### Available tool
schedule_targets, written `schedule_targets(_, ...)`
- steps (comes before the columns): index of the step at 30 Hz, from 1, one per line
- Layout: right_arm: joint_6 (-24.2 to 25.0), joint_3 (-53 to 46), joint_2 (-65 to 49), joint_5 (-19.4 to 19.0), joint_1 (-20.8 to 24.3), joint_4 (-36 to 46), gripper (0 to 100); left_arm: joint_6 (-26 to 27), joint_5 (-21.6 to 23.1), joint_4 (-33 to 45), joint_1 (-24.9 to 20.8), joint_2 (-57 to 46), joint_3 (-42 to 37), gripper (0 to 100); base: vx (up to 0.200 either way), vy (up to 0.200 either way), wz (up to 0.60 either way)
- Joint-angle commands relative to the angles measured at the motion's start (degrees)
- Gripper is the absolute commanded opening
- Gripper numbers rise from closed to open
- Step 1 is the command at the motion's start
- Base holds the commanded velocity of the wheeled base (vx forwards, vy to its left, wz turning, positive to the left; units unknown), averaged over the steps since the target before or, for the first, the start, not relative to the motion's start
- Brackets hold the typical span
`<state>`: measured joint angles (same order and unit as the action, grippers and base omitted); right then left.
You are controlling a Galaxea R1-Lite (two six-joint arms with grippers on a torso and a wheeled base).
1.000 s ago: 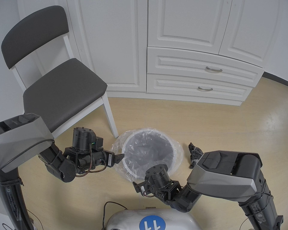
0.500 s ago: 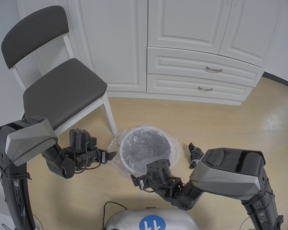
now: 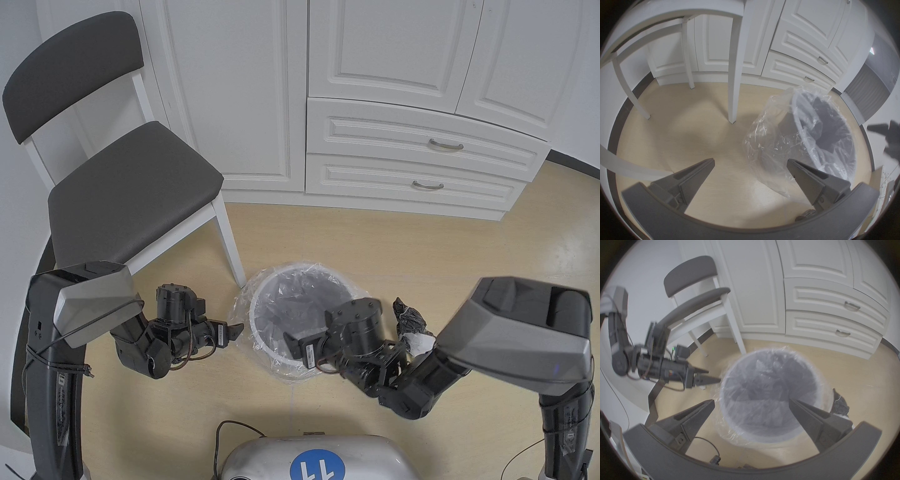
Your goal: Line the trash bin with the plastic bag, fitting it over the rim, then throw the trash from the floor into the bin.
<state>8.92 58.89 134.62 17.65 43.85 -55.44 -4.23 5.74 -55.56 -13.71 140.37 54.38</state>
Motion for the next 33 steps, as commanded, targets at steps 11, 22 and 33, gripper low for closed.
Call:
schedule_targets(11,-8.57,-2.38,-9.55,-4.56,-14.85,7.28,100,-7.11,-4.77,1.16,-1.40,10.45,11.89,100,0.000,0.000,0.00)
schedule_targets(22,-18.68,-5.19,-4.72,-6.05,-19.24,9.56,100,-7.02,-6.18,1.95,-1.67,9.83,11.01,100,0.000,0.000,0.00)
schedule_targets(33,-20.79,-4.66,-0.41,-9.74,-19.06,13.34,100,-6.49,-5.57,3.18,-1.67,6.84,7.14,100,0.000,0.000,0.00)
